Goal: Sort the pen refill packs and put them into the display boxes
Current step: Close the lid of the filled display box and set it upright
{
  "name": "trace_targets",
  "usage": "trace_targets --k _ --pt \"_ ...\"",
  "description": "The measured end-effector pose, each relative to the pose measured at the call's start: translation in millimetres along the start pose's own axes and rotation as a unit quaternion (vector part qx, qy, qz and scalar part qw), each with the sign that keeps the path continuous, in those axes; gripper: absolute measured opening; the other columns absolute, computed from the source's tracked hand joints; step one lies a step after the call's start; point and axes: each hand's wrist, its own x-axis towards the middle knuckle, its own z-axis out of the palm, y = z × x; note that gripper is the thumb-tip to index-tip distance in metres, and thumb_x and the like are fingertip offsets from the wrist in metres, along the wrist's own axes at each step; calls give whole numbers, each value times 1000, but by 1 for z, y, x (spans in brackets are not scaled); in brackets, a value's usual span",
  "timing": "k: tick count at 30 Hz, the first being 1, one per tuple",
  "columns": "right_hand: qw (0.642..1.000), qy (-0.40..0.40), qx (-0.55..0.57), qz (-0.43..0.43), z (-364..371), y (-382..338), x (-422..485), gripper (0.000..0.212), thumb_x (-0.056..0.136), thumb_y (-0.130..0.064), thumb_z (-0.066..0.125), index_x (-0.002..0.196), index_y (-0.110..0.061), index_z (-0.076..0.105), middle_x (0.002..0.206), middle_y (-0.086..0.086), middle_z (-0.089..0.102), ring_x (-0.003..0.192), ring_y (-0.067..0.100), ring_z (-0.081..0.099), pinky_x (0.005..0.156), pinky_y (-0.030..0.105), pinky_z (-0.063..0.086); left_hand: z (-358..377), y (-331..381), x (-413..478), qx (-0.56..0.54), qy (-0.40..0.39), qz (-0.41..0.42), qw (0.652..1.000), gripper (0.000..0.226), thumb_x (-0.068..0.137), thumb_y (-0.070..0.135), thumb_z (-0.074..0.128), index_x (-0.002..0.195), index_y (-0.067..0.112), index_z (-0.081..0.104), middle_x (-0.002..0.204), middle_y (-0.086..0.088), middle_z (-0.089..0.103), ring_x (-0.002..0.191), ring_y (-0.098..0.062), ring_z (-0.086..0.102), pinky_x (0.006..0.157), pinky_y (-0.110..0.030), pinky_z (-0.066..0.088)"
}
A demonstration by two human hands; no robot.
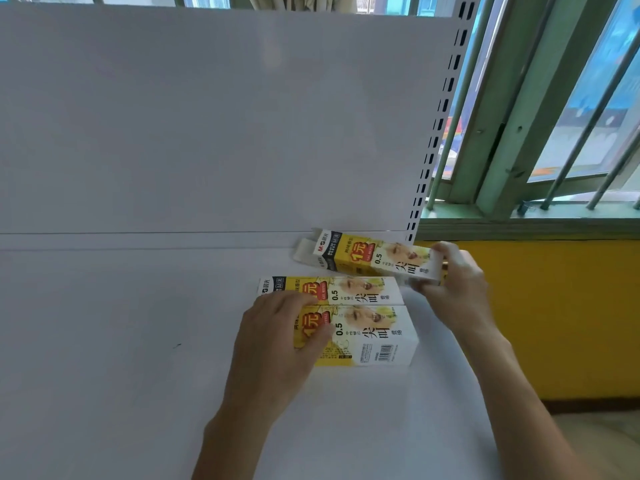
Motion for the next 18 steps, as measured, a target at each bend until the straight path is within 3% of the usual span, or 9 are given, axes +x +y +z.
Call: trace_targets --k 4,9,12,14,16,18 --pt "998 63 27 -6 -12 -9 -4 52 70 -12 79 115 -13 52 104 4 54 86 13 53 51 9 42 2 -6 -1 44 -54 35 997 67 65 71 54 123 38 49 120 24 39 114 2 29 95 -17 20" --pt "991 91 100 17 -28 -36 -23 51 68 -25 80 107 -19 47 95 -8 52 82 10 57 52 10 43 6 -9 7 66 -37 43 996 59 75 58 61 127 36 46 130 18 39 124 -5 29 100 -18 18" --pt "989 72 127 23 -39 -58 -43 51 67 -28 80 99 -24 42 90 -14 51 75 0 56 48 12 45 6 -6 9 55 -6 38 998 65 75 56 62 131 30 43 131 13 45 127 -11 35 109 -28 24" --pt "990 44 136 19 -44 -74 -60 50 64 -29 82 93 -26 40 85 -19 50 75 -6 55 48 14 48 -6 7 3 -74 33 3 997 84 69 64 61 140 34 28 132 17 42 123 -3 39 102 -28 34" --pt "986 -1 166 13 -43 -90 -80 51 61 -24 83 84 -31 38 84 -21 51 72 -5 57 51 11 49 -25 26 -2 -241 73 -34 967 100 58 74 61 141 46 12 128 28 42 113 12 43 87 -14 38" --pt "978 -75 195 19 -38 -103 -99 53 60 -19 85 83 -32 39 84 -20 54 74 -7 60 55 10 49 -37 34 -6 -340 123 -40 932 97 61 65 69 137 50 11 112 37 53 103 17 51 77 -4 42"
